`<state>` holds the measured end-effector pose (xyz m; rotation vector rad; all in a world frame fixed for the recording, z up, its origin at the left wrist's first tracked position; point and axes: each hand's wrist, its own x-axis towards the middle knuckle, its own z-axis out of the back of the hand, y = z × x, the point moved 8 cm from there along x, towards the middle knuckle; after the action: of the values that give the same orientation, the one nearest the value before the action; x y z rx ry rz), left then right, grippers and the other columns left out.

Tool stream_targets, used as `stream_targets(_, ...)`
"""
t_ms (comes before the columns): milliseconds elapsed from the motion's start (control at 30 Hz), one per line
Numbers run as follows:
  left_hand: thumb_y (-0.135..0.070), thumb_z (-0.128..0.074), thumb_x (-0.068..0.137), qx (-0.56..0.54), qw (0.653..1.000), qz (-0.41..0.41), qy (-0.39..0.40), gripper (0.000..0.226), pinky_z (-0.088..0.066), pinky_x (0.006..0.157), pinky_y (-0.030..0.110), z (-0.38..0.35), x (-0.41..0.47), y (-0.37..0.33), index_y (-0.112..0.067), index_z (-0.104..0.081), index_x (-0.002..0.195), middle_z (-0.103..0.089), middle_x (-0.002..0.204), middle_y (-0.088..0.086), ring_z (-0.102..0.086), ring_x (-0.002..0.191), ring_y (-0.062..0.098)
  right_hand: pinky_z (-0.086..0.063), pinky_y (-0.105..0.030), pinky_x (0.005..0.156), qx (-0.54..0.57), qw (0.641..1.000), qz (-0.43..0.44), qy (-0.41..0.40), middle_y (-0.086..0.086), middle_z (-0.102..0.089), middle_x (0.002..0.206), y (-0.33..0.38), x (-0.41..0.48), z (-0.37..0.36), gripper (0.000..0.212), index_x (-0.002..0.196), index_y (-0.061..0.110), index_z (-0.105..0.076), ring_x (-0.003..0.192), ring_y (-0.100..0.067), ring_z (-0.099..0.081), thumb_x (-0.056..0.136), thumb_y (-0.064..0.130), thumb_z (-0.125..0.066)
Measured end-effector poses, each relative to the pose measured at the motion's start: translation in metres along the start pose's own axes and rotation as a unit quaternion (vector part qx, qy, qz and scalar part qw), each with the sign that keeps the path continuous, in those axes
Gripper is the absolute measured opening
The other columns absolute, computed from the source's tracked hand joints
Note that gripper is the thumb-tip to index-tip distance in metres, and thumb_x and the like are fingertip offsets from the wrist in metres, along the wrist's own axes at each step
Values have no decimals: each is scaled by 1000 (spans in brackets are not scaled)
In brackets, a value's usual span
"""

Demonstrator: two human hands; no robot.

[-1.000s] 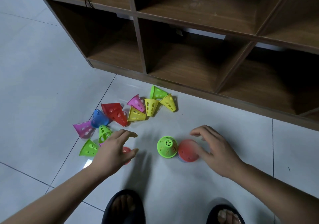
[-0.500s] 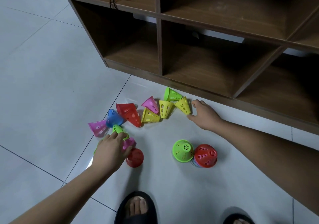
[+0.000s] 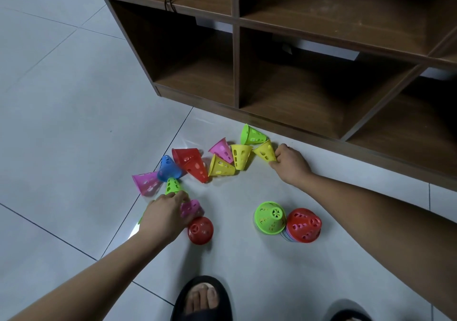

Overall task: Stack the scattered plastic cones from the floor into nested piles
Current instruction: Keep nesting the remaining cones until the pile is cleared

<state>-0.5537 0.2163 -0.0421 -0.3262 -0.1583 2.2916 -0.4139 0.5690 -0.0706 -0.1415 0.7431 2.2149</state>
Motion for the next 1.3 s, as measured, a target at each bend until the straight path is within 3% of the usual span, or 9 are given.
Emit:
stream_targets(133,-100,-41,78,-60,998,7,-19,71,-43,56,29,18,0,-12,-34,-58,95,-62,80,-13,-59,70,16,-54,-48,93,3,1000,10,9,-17,-64,125,-4,-12,3,49,119,10,-54,118,-39,-61,86,35,-80)
stream_targets(333,-72,-59,94,-92,994,-13,-56,38,-42,59,25,41,-4,-42,-38,-63,109,-66,92,-16,-61,78,10,-51,-46,104,-85,990,112,1,-6,-35,153,30,-15,13,93,161,37,-27,135,-35,-50,85,33,-80)
stream_targets(433,-63,-68,93,-121,990,-36,-60,33,-44,60,23,54,-6,-61,-38,-60,113,-65,95,-17,-60,79,9,-49,-47,107,-145,980,135,29,-2,-24,163,38,-9,12,89,163,38,-27,140,-34,-44,90,24,-75)
stream_targets(533,-55,-75,89,-160,984,-48,-60,39,-56,68,31,67,-7,-80,-38,-60,121,-70,105,-16,-64,87,9,-50,-47,103,-198,970,134,34,-5,-31,159,38,-10,15,88,162,32,-26,136,-36,-46,90,20,-74)
stream_targets(700,-54,-80,87,-242,966,-70,-52,54,-60,84,27,81,-11,-105,-44,-56,134,-69,120,-23,-66,109,0,-45,-44,103,-265,957,115,-10,-10,-48,137,11,-22,24,66,141,15,-47,130,-33,-50,87,40,-78)
stream_targets(867,-48,-83,88,-294,947,-110,-67,56,-54,93,20,93,-16,-133,-40,-58,137,-69,120,-23,-64,114,-4,-51,-45,92,-100,992,76,-3,-7,-53,116,-22,-38,29,45,102,16,-62,111,-31,-57,86,55,-78)
stream_targets(1000,-43,-83,90,-308,939,-135,-70,56,-52,95,18,96,-18,-149,-33,-58,140,-68,124,-22,-64,115,-3,-50,-43,91,-142,982,121,-19,-4,-49,127,-15,-54,31,64,124,20,-51,118,-29,-54,78,49,-85)
stream_targets(1133,-32,-85,91,-335,927,-159,-59,59,-55,98,26,91,-24,-163,-33,-57,143,-66,129,-20,-66,120,6,-41,-47,115,-183,966,183,-13,-2,-26,166,7,-53,26,94,162,29,-29,146,-29,-37,85,43,-80)
stream_targets(1300,-29,-84,93,-339,920,-180,-77,56,-58,95,32,93,-29,-169,-28,-57,142,-62,134,-16,-64,123,10,-36,-44,117,-271,939,211,25,-4,-18,174,22,-43,13,74,157,28,-40,154,-29,-27,90,24,-70)
